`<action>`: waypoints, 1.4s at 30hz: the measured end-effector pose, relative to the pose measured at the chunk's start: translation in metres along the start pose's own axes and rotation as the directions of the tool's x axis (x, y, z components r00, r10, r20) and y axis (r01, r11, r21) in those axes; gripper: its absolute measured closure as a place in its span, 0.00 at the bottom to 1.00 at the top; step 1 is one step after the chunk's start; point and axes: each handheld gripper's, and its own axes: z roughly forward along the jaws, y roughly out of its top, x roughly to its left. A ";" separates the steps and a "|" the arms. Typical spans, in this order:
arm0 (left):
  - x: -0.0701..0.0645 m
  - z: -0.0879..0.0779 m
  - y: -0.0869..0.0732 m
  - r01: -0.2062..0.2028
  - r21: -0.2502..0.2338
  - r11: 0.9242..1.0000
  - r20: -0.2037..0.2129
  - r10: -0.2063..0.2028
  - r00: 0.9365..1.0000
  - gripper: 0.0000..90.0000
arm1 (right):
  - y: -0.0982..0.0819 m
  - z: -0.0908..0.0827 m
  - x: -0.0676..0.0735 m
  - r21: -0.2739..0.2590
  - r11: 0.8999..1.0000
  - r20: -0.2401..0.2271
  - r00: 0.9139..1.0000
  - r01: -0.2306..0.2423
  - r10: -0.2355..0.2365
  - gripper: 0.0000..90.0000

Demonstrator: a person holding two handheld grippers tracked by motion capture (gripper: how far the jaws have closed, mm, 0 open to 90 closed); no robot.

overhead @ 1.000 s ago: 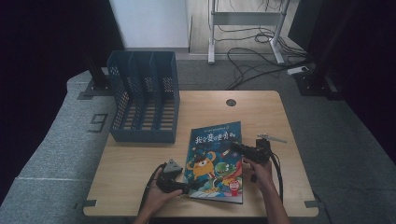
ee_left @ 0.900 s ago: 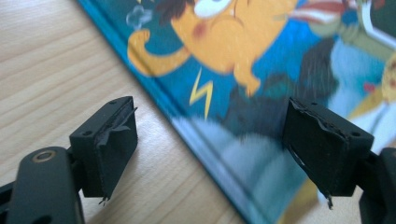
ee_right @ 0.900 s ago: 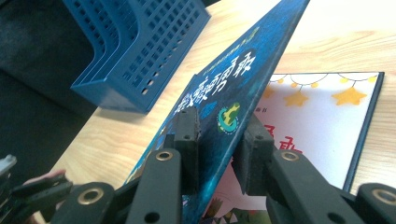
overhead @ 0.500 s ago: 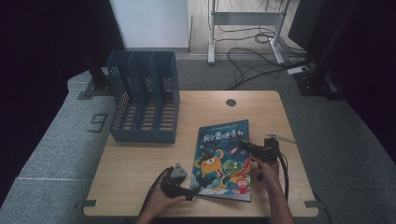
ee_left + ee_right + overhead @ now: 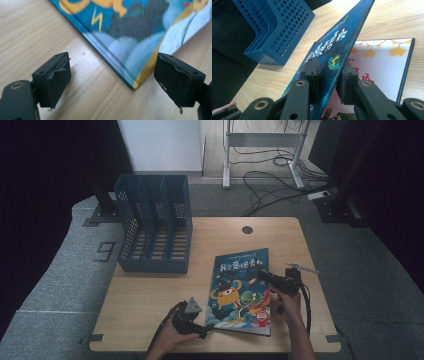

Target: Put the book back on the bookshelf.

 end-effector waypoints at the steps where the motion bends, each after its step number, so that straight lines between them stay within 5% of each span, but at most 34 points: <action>1: 0.000 0.000 0.000 0.000 -0.007 1.000 -0.003 0.000 1.000 0.13 | 0.000 0.000 0.000 -0.001 1.000 0.001 1.000 -0.001 0.001 0.80; 18: -0.003 0.003 0.001 0.004 -0.006 1.000 0.016 -0.004 1.000 0.13 | -0.002 0.003 0.000 0.029 1.000 -0.028 1.000 -0.002 0.003 0.80; 42: -0.007 0.005 0.002 0.006 -0.001 1.000 -0.024 -0.006 1.000 0.15 | -0.001 -0.005 0.009 -0.061 0.998 -0.007 1.000 0.013 -0.013 0.81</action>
